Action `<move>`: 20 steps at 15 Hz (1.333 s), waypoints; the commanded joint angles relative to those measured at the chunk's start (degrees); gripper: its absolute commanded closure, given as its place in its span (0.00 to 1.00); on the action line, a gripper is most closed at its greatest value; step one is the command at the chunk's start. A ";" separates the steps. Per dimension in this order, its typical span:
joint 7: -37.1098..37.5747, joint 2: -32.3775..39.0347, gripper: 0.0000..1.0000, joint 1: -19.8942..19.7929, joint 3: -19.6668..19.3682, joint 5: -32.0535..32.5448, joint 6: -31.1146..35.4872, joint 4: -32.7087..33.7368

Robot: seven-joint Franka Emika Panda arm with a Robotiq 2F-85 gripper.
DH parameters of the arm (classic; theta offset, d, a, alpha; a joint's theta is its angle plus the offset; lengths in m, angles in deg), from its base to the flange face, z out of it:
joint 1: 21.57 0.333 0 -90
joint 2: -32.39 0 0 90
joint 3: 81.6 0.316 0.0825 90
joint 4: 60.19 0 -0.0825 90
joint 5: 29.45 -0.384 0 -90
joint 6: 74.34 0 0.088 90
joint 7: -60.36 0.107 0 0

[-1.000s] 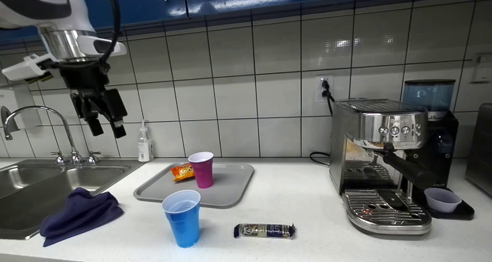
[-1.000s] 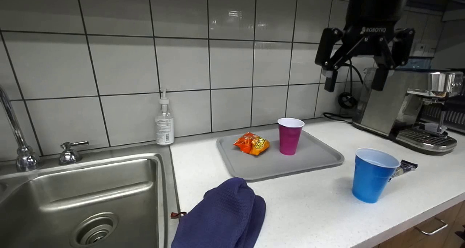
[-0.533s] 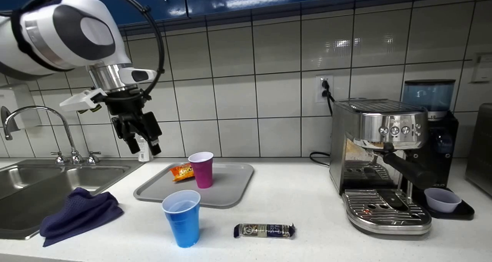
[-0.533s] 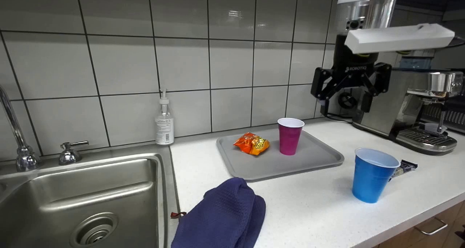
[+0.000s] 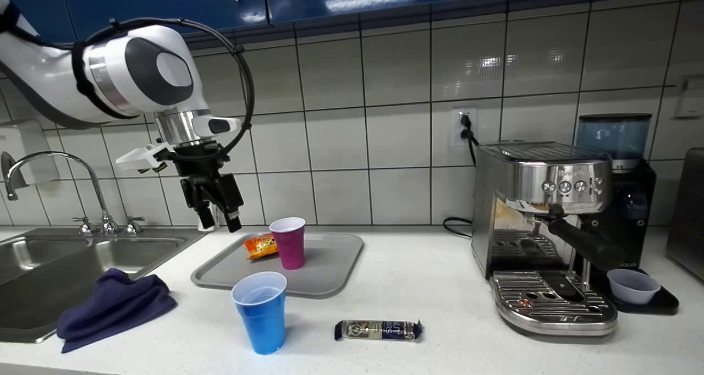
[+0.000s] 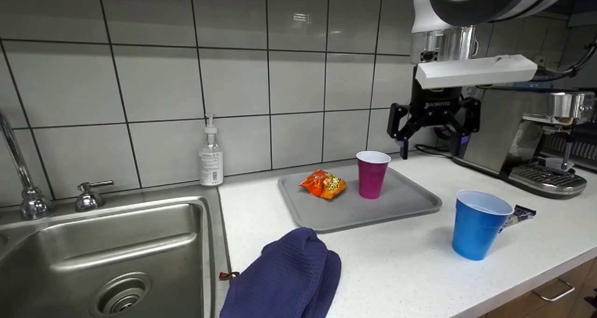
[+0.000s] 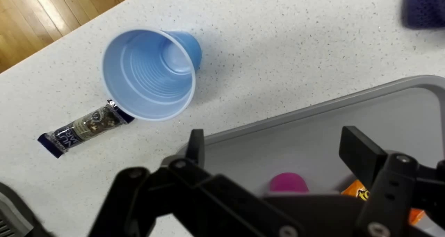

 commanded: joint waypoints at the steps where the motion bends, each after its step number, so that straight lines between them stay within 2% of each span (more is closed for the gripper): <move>1: 0.24 0.03 0.00 1.68 -1.74 0.39 -0.22 0.12; 6: 0.26 0.03 0.00 1.68 -1.74 0.39 -0.24 0.17; 9: 5.06 3.36 0.00 0.95 -1.57 3.61 0.45 1.53; 14: 10.05 10.13 0.00 1.18 -4.61 5.82 1.82 5.03; 20: 13.78 18.75 0.00 3.59 -9.28 5.78 3.40 12.00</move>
